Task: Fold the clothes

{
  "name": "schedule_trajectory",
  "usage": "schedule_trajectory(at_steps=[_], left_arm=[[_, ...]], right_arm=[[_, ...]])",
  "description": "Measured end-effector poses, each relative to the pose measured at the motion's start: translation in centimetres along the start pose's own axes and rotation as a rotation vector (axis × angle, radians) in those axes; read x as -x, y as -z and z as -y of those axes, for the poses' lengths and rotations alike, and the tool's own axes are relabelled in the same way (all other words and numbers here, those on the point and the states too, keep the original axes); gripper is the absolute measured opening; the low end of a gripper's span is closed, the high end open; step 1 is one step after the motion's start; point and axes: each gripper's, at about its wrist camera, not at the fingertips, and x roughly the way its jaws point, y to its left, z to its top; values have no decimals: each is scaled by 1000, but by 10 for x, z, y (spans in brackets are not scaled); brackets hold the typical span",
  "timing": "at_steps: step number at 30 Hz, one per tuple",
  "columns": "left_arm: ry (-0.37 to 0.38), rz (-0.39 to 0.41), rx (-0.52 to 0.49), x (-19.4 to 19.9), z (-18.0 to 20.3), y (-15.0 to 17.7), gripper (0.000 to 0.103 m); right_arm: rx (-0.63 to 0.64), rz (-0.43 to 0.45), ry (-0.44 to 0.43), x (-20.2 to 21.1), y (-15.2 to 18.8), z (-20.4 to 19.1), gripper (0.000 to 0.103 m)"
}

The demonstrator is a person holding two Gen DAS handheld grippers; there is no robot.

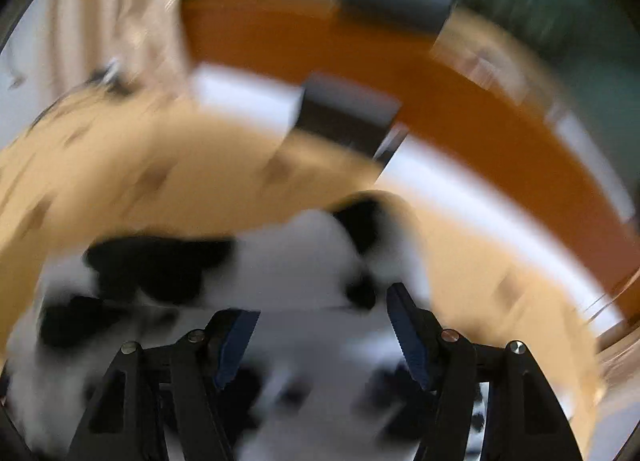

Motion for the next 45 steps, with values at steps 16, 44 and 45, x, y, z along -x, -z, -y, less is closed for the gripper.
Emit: schedule_trajectory(at_steps=[16, 44, 45], left_arm=[[102, -10, -30, 5, 18, 7, 87], [401, 33, -14, 46, 39, 17, 89], [380, 28, -21, 42, 40, 17, 89]], right_arm=[[-28, -56, -312, 64, 67, -7, 67], [-358, -118, -399, 93, 192, 56, 68], [-359, -118, -401, 93, 192, 56, 68]])
